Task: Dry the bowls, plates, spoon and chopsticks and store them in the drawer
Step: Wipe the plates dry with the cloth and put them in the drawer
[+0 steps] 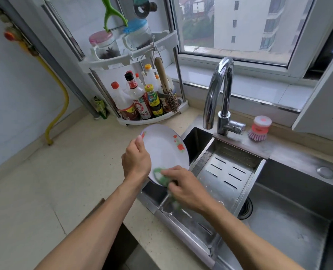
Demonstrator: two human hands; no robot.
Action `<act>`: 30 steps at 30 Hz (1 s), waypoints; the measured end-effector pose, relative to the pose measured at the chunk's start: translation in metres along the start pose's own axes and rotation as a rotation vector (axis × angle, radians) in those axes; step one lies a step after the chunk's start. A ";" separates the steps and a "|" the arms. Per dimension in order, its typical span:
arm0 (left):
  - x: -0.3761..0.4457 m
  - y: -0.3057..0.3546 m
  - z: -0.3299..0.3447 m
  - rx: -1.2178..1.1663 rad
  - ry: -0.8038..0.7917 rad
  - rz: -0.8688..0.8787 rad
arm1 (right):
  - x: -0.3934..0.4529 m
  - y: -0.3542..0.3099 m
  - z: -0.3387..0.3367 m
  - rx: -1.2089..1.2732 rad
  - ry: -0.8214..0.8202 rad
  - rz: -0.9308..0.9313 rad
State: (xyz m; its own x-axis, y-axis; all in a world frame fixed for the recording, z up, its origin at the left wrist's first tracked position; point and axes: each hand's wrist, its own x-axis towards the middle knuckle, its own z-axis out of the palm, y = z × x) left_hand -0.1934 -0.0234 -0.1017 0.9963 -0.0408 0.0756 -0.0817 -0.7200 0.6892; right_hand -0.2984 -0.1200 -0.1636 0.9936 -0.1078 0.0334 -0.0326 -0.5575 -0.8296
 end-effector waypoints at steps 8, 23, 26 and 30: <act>-0.001 0.006 -0.006 0.029 -0.036 0.067 | -0.005 0.038 -0.008 -0.270 0.012 0.096; -0.002 0.019 0.003 0.031 0.006 -0.004 | -0.011 -0.003 0.004 -0.208 0.084 0.043; 0.001 0.017 0.001 0.035 -0.030 -0.032 | -0.018 -0.004 0.009 -0.254 0.097 -0.121; 0.018 0.010 -0.007 0.023 -0.225 -0.078 | -0.019 0.029 -0.007 -0.499 0.104 -0.153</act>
State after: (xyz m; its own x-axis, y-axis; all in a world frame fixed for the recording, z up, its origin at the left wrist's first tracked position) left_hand -0.1770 -0.0267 -0.0886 0.9806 -0.1362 -0.1411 -0.0066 -0.7422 0.6701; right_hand -0.3191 -0.1401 -0.1841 0.9759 -0.0612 0.2096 0.0397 -0.8942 -0.4459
